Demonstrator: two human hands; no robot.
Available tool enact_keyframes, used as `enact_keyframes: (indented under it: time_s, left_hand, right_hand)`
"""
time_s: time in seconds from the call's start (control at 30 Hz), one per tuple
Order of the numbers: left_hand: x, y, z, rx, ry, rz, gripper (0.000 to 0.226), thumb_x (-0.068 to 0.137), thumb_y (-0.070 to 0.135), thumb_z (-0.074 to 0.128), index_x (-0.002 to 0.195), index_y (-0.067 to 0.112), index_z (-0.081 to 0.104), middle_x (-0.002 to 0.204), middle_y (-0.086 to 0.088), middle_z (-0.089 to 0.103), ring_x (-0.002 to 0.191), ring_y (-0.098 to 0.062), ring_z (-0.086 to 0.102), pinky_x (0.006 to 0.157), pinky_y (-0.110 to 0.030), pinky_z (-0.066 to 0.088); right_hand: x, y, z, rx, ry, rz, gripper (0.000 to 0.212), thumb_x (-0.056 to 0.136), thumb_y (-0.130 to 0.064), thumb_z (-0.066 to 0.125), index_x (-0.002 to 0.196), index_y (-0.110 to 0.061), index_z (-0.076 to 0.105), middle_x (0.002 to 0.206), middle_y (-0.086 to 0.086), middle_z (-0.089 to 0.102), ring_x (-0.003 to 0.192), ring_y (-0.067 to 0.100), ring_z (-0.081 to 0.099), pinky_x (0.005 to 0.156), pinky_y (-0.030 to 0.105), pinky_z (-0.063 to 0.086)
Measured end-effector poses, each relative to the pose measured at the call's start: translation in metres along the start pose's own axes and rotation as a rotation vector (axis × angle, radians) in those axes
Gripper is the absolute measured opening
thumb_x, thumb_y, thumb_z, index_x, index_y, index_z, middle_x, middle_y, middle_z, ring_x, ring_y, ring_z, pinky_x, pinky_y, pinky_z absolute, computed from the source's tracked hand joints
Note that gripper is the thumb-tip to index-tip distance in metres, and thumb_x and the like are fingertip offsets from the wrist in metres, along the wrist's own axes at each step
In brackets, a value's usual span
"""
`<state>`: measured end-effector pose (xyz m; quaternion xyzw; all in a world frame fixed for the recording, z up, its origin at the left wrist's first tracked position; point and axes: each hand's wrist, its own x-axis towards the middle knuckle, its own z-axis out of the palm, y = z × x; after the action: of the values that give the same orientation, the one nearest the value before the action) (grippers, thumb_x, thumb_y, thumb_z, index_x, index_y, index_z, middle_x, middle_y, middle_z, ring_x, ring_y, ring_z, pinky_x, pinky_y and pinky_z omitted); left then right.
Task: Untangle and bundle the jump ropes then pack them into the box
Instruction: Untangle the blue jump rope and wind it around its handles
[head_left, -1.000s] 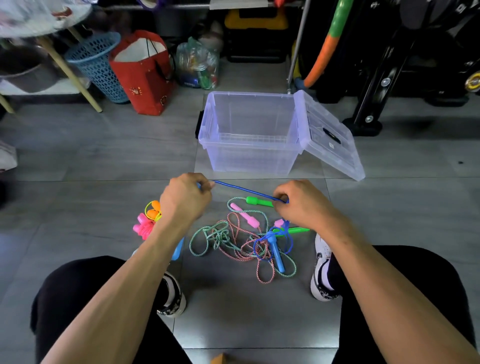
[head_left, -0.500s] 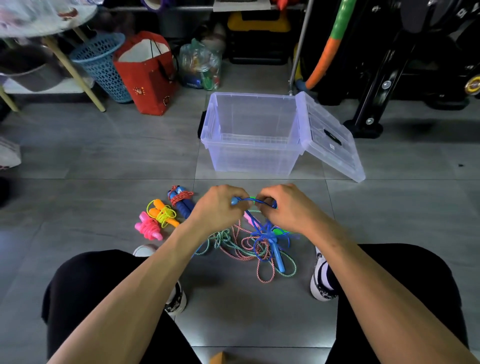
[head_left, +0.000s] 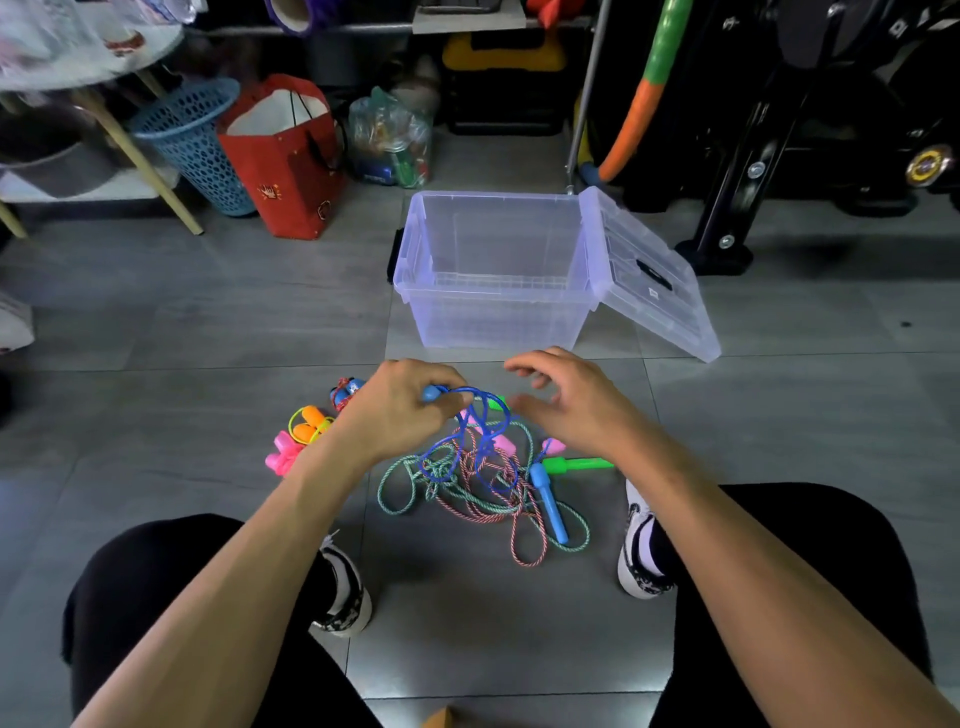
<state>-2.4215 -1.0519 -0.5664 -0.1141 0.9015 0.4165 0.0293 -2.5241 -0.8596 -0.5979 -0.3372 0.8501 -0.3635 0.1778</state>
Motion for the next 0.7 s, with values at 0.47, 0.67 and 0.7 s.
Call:
enact_keyframes:
  time_s: [0.47,0.67,0.7]
  left_hand:
    - [-0.001,-0.001,0.005,-0.144,0.139,-0.109,0.019,0.091,0.025,0.066,0.073,0.021,0.070,0.070,-0.002,0.068,0.045,-0.011,0.045,0.052,-0.028,0.040]
    - [-0.001,0.005,-0.008,-0.333,0.231,-0.150,0.022,0.093,0.022,0.063,0.072,0.021,0.069,0.072,-0.001,0.069,0.044,-0.020,0.041,0.049,-0.029,0.040]
    - [-0.001,0.005,-0.010,-0.363,0.246,-0.161,0.022,0.093,0.022,0.063,0.072,0.021,0.069,0.072,0.000,0.069,0.046,-0.021,0.040,0.049,-0.032,0.039]
  right_hand:
    - [-0.001,-0.022,0.003,0.196,-0.016,0.015,0.022,0.096,-0.024,0.058,0.078,-0.013,0.064,0.058,-0.006,0.056,0.052,0.006,0.045,0.052,0.019,0.038]
    - [0.003,-0.013,-0.006,0.728,0.158,0.384,0.023,0.101,-0.017,0.050,0.087,-0.012,0.067,0.067,0.003,0.068,0.048,0.010,0.061,0.051,0.024,0.047]
    - [0.004,-0.007,-0.007,0.650,0.213,0.425,0.022,0.100,-0.018,0.050,0.089,-0.012,0.068,0.065,0.002,0.067,0.044,0.008,0.057,0.049,0.021,0.044]
